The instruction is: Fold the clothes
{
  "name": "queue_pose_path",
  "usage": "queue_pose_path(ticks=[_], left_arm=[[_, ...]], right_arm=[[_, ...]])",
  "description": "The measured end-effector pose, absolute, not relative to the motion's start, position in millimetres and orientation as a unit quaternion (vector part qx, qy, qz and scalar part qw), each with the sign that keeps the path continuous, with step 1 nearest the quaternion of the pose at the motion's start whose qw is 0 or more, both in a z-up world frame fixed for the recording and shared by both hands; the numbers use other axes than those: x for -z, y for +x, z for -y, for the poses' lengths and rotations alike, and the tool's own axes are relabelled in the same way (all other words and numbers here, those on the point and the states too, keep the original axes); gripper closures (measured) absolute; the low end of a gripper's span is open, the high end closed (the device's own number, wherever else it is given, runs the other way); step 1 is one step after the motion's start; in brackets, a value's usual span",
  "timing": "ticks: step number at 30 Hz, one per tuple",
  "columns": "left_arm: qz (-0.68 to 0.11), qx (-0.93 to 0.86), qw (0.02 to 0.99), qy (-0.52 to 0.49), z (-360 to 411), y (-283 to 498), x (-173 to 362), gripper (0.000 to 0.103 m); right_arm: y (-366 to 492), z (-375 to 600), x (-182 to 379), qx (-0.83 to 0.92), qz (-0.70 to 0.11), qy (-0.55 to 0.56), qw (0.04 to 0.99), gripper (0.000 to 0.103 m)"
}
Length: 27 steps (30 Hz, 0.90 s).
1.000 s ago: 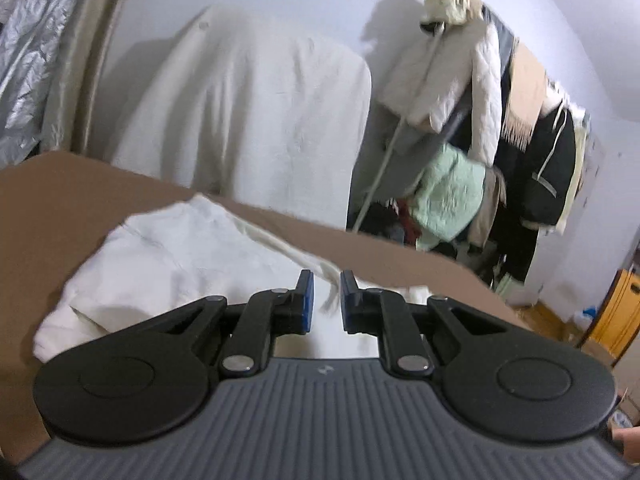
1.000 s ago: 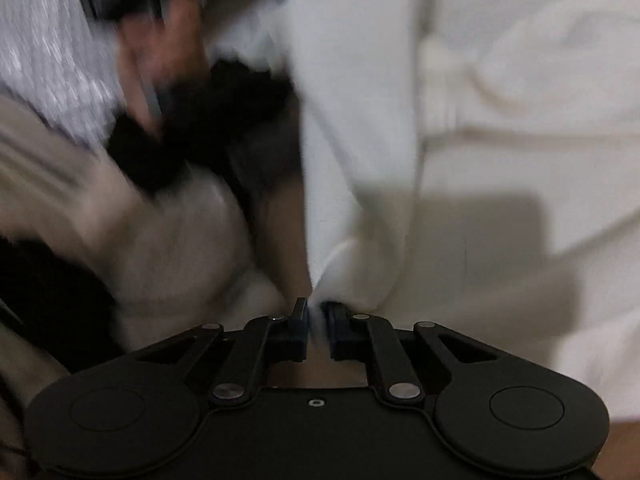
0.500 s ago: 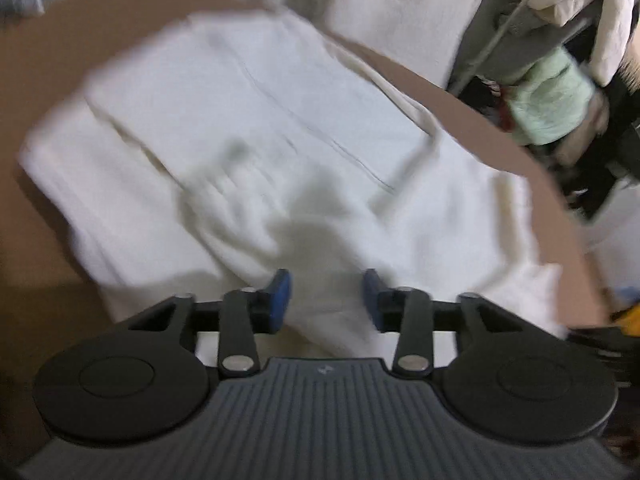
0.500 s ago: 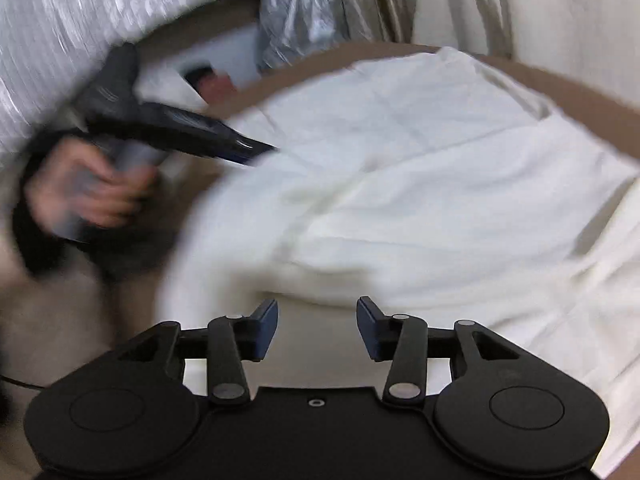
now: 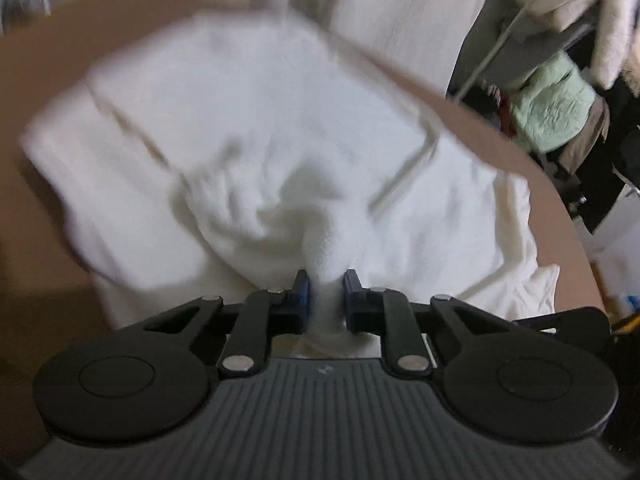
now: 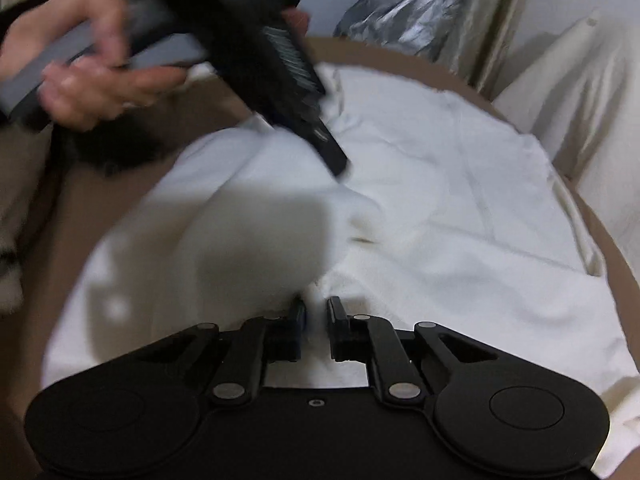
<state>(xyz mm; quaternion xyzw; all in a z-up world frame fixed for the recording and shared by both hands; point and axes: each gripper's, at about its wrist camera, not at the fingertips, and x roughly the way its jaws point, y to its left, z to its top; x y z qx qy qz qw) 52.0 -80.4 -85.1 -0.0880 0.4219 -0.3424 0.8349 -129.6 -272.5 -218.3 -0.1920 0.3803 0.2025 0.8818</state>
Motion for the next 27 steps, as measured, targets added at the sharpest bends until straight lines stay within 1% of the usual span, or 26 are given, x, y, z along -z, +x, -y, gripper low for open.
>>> queue_pose_path(ticks=[2,4,7,10,12,13,14,15,16,18,19,20,22,25,27], left_arm=[[-0.387,0.353,0.843,-0.122,54,44,68,0.087],[-0.382,0.386,0.821,-0.179,30,47,69,0.087],[-0.378,0.414,0.792,-0.243,8,56,74,0.087],[-0.383,0.424,0.772,-0.279,5,67,79,0.087],[-0.384,0.427,0.77,-0.279,9,67,80,0.088],[-0.382,0.433,0.768,-0.276,11,66,80,0.087],[-0.379,0.442,0.767,-0.27,14,64,79,0.087],[-0.375,0.453,0.764,-0.267,17,62,78,0.087],[-0.37,0.466,0.758,-0.267,21,61,77,0.087],[-0.368,0.485,0.749,-0.263,29,58,77,0.086],[-0.372,0.485,0.75,-0.254,33,57,79,0.086],[-0.378,0.481,0.753,-0.242,38,56,81,0.086],[-0.397,0.465,0.76,-0.221,46,56,88,0.086],[-0.418,0.457,0.754,-0.22,54,61,98,0.086],[-0.418,0.456,0.754,-0.223,59,62,98,0.086]], right_arm=[[-138,276,214,-0.221,-0.387,-0.176,0.878,0.089],[-143,274,227,-0.233,-0.425,-0.173,0.857,0.089],[-152,272,242,-0.236,-0.434,-0.191,0.848,0.089],[-144,271,228,-0.234,-0.436,-0.175,0.851,0.087],[-147,271,211,-0.239,-0.411,-0.16,0.865,0.086],[-145,274,203,-0.24,-0.396,-0.138,0.876,0.079],[-142,278,198,-0.239,-0.383,-0.116,0.885,0.066],[-137,280,199,-0.234,-0.378,-0.097,0.89,0.05],[-131,282,200,-0.23,-0.374,-0.077,0.895,0.045],[-117,285,215,-0.221,-0.39,-0.04,0.893,0.045],[-109,286,226,-0.219,-0.41,-0.016,0.885,0.048],[-103,288,238,-0.22,-0.437,0.022,0.872,0.058],[-100,288,250,-0.219,-0.454,0.079,0.86,0.058],[-109,288,244,-0.235,-0.443,0.076,0.862,0.058],[-114,293,237,-0.25,-0.442,0.084,0.857,0.058]])
